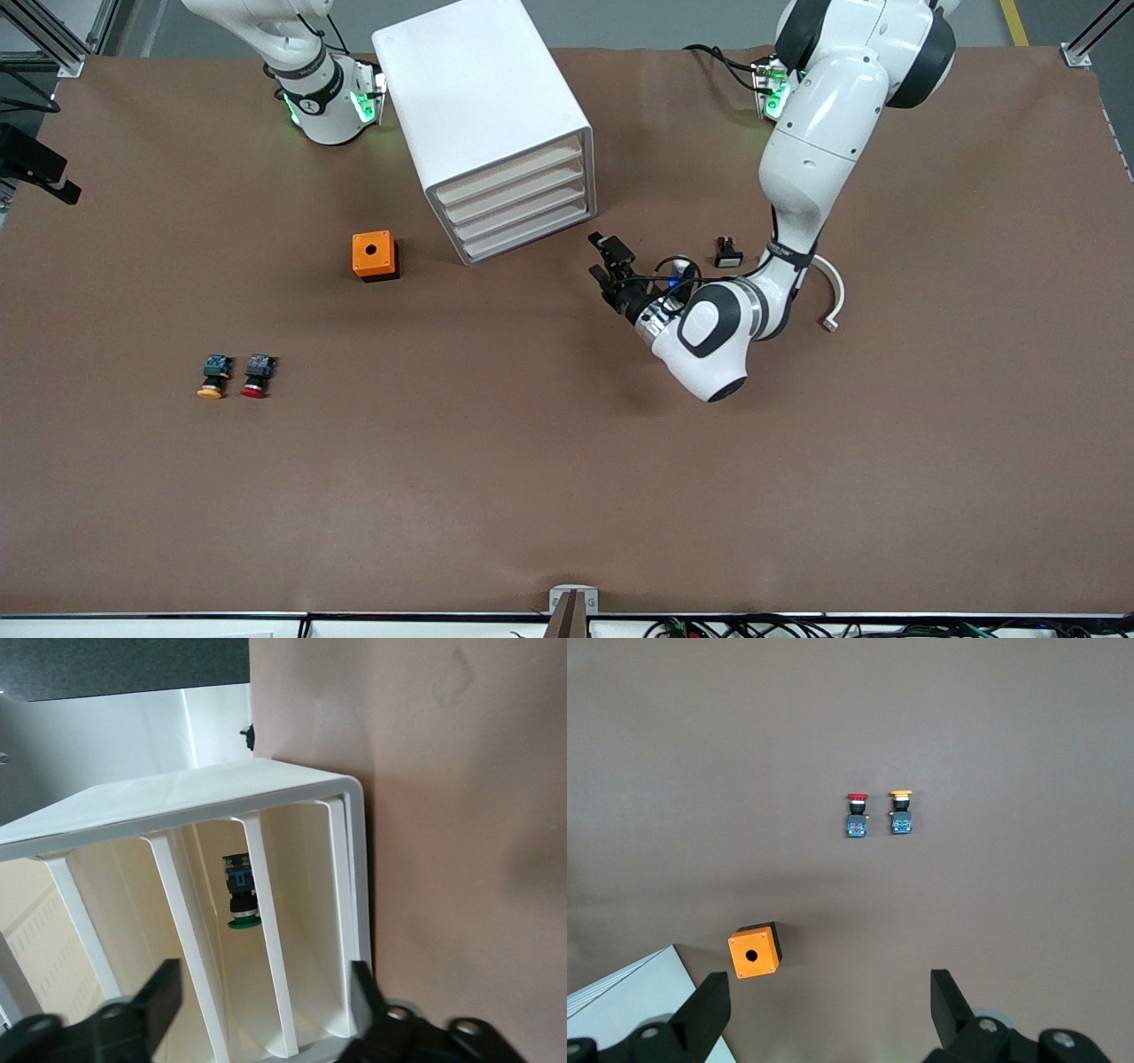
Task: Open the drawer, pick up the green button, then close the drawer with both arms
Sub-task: 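Grasp the drawer front with the left gripper and pull it open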
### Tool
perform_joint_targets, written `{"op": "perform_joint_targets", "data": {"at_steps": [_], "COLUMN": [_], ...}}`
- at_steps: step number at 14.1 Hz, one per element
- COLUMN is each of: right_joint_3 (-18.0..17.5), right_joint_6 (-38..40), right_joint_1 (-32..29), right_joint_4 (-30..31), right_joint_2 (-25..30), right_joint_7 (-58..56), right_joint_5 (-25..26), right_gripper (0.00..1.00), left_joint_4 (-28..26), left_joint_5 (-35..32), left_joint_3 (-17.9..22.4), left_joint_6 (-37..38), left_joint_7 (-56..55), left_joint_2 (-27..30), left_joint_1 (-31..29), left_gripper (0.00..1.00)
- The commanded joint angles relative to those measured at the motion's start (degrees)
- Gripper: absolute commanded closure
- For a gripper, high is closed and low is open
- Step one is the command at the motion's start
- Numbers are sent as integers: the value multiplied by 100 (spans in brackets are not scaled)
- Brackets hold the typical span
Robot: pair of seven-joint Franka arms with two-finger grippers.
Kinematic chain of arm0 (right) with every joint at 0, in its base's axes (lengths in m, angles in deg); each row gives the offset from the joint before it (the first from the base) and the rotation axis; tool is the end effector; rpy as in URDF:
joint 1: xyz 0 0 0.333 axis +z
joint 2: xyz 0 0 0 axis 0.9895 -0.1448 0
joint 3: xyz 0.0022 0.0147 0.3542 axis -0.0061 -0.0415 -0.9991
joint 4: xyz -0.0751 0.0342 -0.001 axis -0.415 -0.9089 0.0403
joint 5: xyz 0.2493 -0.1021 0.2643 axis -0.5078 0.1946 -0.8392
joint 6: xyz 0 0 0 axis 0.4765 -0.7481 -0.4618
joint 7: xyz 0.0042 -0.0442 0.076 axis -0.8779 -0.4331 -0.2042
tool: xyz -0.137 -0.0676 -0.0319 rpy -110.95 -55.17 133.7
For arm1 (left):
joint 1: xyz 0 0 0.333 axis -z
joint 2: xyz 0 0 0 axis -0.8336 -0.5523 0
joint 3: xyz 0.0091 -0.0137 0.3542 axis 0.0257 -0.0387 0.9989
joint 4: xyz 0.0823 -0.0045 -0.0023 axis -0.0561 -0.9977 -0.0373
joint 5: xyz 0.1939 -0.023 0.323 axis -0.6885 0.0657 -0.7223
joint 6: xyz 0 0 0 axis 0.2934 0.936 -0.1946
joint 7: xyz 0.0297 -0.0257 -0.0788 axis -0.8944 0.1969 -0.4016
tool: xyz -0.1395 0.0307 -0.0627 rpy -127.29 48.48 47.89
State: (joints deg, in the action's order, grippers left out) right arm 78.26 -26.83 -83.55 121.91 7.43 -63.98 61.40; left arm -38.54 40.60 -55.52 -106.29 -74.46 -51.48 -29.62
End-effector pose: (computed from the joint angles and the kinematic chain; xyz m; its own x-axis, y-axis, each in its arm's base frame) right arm 0.4959 -0.0544 0.6639 0.9979 -0.0597 0.0234 -0.0592 -0.9980 -0.0226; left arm 0.4989 -0.4356 0.1708 -0.5406 0.8287 -0.1451 0.2794 0.0143 -0.9601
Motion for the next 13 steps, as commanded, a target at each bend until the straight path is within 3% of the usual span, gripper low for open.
{"op": "perform_joint_targets", "data": {"at_steps": [1, 13], "right_joint_3": [-33, -41], "right_joint_6": [-45, -19], "right_joint_1": [-164, -199], "right_joint_4": [102, 102], "right_joint_2": [95, 87], "right_joint_7": [-79, -96], "right_joint_5": [1, 1], "right_gripper": [0, 0], "left_joint_4": [174, 25], "left_joint_5": [141, 168], "left_joint_3": [-75, -93], "left_joint_6": [121, 411], "left_joint_7": [-151, -142], "left_joint_2": [-201, -377], "left_joint_1": [56, 742], "left_gripper": [48, 49]}}
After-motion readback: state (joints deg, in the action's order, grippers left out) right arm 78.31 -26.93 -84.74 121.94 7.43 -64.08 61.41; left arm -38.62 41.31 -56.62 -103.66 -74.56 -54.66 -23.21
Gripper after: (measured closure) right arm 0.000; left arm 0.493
